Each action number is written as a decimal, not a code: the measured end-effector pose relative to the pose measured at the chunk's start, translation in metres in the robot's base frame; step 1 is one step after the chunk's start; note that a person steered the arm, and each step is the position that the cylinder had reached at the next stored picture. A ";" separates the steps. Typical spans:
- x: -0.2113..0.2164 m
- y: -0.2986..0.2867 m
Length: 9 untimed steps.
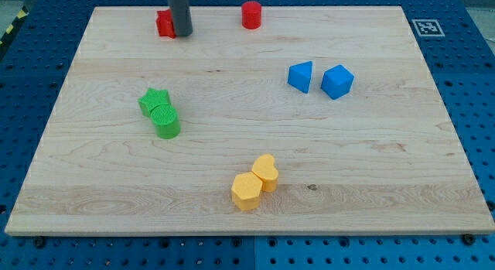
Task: Push red circle into red star
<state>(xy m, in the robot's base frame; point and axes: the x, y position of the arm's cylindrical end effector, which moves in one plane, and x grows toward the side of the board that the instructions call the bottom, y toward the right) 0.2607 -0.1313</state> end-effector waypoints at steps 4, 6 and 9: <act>0.029 0.051; 0.031 0.213; -0.025 0.227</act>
<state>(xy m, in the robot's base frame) 0.2354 0.0956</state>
